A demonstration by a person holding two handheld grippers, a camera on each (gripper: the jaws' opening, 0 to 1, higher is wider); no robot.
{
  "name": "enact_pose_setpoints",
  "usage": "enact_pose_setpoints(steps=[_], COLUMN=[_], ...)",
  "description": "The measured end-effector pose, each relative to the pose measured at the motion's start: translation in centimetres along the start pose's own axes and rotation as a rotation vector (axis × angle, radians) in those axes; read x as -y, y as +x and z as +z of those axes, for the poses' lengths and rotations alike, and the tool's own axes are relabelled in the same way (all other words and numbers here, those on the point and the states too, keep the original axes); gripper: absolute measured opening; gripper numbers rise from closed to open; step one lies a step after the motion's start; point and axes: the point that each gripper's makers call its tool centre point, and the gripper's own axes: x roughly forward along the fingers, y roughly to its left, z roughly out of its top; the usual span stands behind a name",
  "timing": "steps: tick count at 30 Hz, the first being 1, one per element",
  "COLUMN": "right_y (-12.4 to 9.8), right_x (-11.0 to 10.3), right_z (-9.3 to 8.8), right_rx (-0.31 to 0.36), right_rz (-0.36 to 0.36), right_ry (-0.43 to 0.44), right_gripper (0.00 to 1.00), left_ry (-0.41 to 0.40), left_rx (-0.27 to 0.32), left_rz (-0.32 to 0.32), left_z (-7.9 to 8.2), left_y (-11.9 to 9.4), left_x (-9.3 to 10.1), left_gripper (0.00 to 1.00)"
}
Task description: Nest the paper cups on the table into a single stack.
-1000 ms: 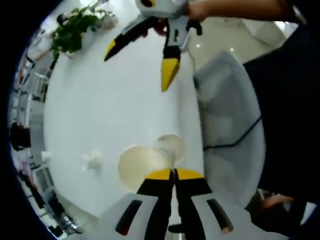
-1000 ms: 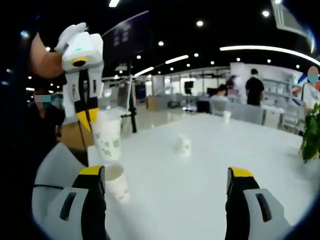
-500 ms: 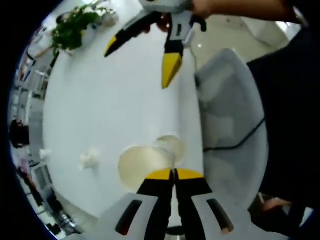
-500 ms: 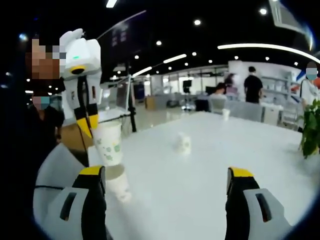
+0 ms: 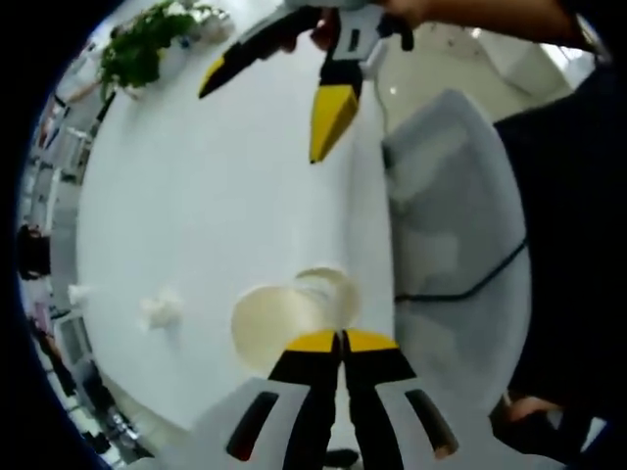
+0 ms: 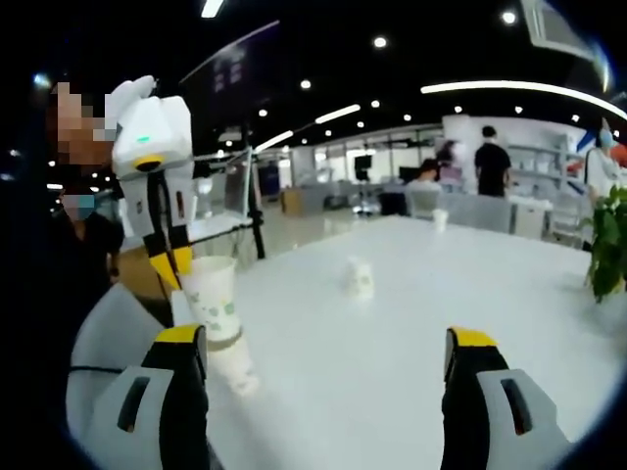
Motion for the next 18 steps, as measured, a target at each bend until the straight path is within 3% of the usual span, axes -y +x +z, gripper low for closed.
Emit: enact_pose_setpoints(steps=[18], right_y=[-0.1], right_x=[0.3], right_z=[-0.2], right_rx=[0.004], right_rz=[-0.008], right_ry=[0.019], right_gripper=[1.00], left_ry=[-0.039], left_rx=[0.009], left_rz=[0.028], left_z=[-0.2], left_y=[1.6], left_x=[-1.1], left_gripper=[0.00])
